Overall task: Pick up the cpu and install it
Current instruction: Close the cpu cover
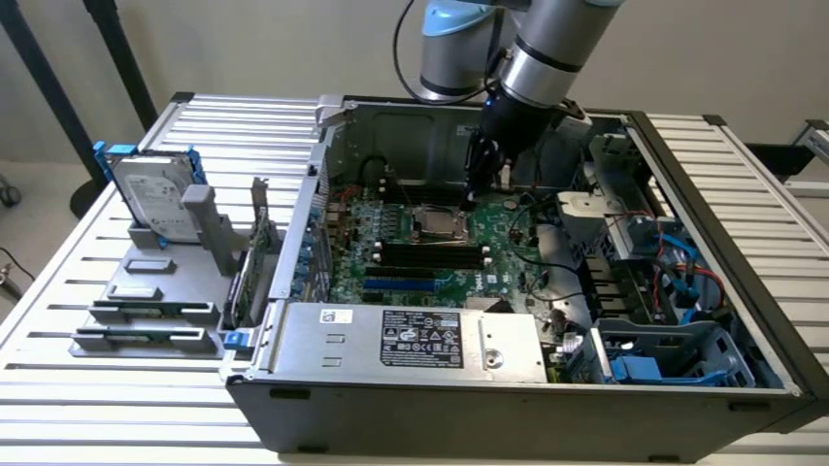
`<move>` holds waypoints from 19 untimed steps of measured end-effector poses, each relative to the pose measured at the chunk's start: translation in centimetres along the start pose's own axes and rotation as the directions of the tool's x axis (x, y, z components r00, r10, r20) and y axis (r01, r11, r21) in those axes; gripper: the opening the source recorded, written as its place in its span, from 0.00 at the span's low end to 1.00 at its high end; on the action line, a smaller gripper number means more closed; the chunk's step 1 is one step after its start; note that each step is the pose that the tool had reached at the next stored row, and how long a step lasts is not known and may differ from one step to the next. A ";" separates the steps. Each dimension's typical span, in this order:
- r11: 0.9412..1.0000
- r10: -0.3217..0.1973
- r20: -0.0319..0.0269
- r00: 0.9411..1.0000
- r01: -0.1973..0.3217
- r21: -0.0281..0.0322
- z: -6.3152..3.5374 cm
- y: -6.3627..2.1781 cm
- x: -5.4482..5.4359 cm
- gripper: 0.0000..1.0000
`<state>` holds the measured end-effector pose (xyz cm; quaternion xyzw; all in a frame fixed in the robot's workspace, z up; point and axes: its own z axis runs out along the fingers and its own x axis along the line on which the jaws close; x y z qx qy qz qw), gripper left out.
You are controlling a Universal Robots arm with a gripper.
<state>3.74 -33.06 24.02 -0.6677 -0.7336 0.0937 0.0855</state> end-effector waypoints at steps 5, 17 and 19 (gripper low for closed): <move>1.000 -0.006 -0.002 1.000 0.006 0.008 0.46 -0.95 0.0 0.11; 0.999 -0.011 -0.015 1.000 0.011 0.040 1.54 -3.72 0.3 0.11; 0.999 -0.011 -0.018 1.000 0.012 0.043 1.68 -3.91 0.3 0.11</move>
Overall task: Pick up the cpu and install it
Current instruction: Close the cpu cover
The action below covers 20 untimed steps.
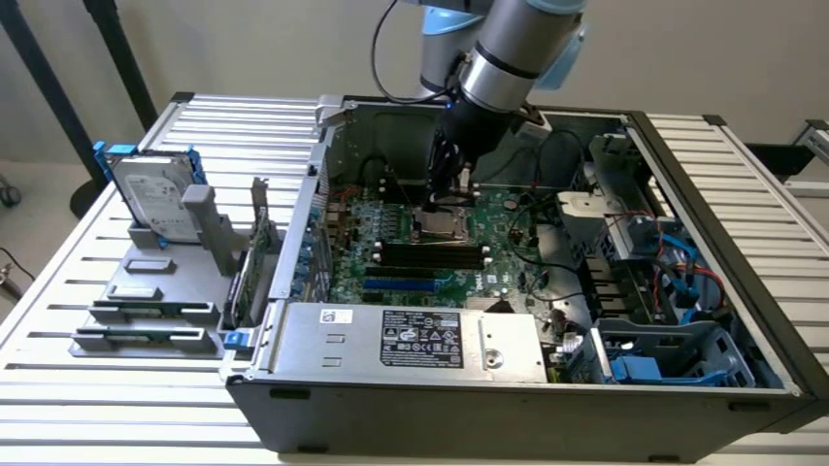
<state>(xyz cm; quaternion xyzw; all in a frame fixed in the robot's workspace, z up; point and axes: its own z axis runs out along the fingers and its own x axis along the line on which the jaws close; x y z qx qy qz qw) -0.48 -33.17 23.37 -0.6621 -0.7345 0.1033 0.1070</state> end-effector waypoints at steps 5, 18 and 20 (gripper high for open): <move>1.000 0.000 -0.007 1.000 0.000 0.003 0.35 -0.19 0.0 0.11; 1.000 0.016 -0.028 0.999 -0.016 0.003 1.44 -0.92 0.1 0.11; 1.000 0.015 -0.034 0.999 -0.015 0.003 1.66 -0.92 0.1 0.11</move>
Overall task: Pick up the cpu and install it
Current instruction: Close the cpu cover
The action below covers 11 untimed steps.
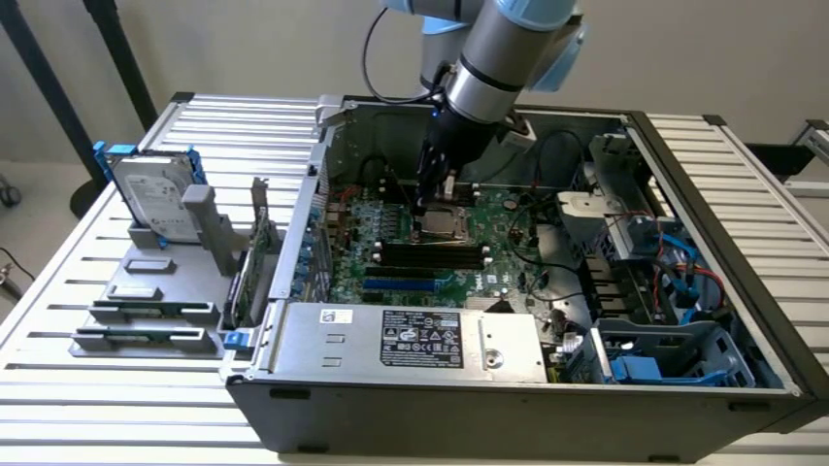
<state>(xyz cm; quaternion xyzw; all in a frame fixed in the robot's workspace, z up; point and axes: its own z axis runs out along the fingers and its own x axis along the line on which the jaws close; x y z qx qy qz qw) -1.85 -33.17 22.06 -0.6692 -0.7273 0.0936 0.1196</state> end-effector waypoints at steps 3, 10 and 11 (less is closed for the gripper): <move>1.000 0.000 -0.010 1.000 0.000 -0.001 0.34 0.05 0.0 0.11; 1.000 -0.005 -0.040 0.999 0.005 -0.003 1.04 0.22 0.0 0.11; 1.000 -0.005 -0.043 0.999 0.005 -0.004 1.16 0.25 -0.1 0.11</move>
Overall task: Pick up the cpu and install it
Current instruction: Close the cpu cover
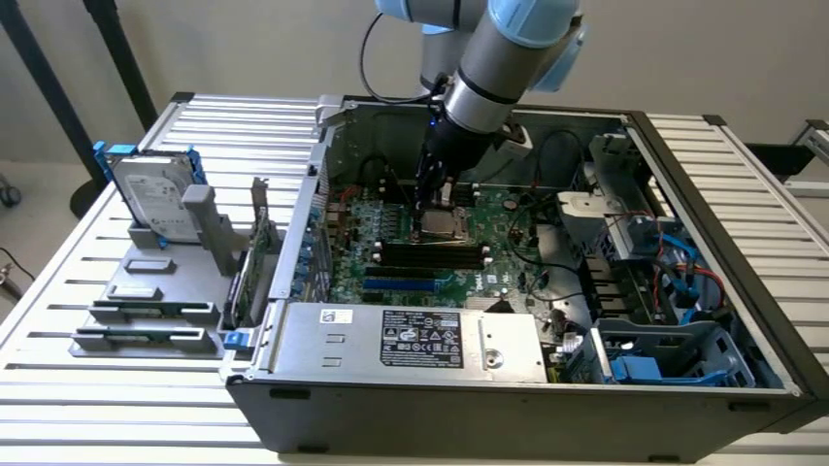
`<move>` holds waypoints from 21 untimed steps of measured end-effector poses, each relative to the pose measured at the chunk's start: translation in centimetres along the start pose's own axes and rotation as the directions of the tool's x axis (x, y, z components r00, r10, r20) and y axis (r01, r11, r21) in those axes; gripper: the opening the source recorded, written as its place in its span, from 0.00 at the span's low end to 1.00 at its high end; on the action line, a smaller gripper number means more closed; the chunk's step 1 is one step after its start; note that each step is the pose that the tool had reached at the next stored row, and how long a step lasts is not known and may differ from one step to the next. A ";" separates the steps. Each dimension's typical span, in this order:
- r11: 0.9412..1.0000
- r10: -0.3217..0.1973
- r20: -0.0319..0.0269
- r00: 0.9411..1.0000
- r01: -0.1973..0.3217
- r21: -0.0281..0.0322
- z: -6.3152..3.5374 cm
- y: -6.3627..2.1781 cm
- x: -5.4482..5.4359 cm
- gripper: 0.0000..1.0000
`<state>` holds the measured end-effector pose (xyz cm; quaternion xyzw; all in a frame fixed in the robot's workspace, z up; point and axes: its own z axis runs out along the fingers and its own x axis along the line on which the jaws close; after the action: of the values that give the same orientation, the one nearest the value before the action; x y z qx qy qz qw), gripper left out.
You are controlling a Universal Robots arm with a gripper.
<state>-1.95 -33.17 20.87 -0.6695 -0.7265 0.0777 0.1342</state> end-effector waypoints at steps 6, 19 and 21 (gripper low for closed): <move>1.000 0.000 -0.005 1.000 0.000 0.000 0.75 0.22 -0.2 0.11; 1.000 0.003 -0.008 1.000 -0.003 0.006 0.73 0.19 -0.6 0.11; 1.000 0.003 -0.009 1.000 -0.003 0.011 0.55 0.07 -0.7 0.11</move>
<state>-2.01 -33.85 20.27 -0.6702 -0.7244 0.0789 0.1409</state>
